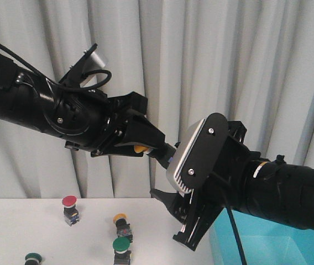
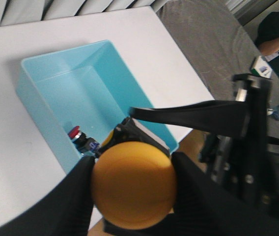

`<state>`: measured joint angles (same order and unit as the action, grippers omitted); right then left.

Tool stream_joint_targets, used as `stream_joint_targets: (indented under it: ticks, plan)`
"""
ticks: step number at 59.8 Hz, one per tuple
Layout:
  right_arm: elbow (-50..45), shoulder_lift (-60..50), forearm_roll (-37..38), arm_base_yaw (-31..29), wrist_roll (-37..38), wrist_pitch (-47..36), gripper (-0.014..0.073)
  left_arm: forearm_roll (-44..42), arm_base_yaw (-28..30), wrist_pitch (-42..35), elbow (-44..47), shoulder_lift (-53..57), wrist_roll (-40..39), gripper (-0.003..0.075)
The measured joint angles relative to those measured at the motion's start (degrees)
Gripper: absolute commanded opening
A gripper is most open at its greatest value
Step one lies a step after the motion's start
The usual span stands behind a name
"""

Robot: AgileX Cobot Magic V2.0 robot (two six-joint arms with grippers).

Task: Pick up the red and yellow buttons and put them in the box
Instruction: 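Carry the yellow button toward the right gripper, then grasp the yellow button's base with the right gripper, open left gripper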

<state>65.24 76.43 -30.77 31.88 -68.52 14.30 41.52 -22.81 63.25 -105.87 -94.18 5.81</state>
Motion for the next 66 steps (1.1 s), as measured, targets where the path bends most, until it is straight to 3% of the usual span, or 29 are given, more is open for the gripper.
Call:
stream_joint_targets:
  ticks: [21, 26, 39, 45, 54, 66]
  plan:
    - [0.0, 0.0, 0.0, 0.0, 1.2, -0.4, 0.0535, 2.5, 0.0, 1.3, 0.0, 0.2, 0.0, 0.0004]
    - [0.0, 0.0, 0.0, 0.0, 1.2, -0.4, 0.0472, 3.3, -0.3, 1.6, 0.0, 0.2, 0.0, 0.0004]
    - [0.0, 0.0, -0.2, 0.0, 1.3, -0.8, 0.0177, 3.3, -1.9, 2.1, 0.0, 0.2, 0.0, 0.0004]
    - [0.0, 0.0, -0.2, 0.0, 1.3, -0.9, 0.0081, 3.1, -2.2, 2.0, 0.0, 0.2, 0.0, 0.0004]
    - [0.0, 0.1, -0.2, 0.0, 1.3, -1.0, 0.0004, 3.1, -2.2, 2.0, 0.0, 0.2, 0.0, 0.0004]
    - [0.0, 0.1, -0.2, 0.0, 1.3, -1.0, -0.0004, 3.1, -2.2, 2.0, 0.0, 0.2, 0.0, 0.0005]
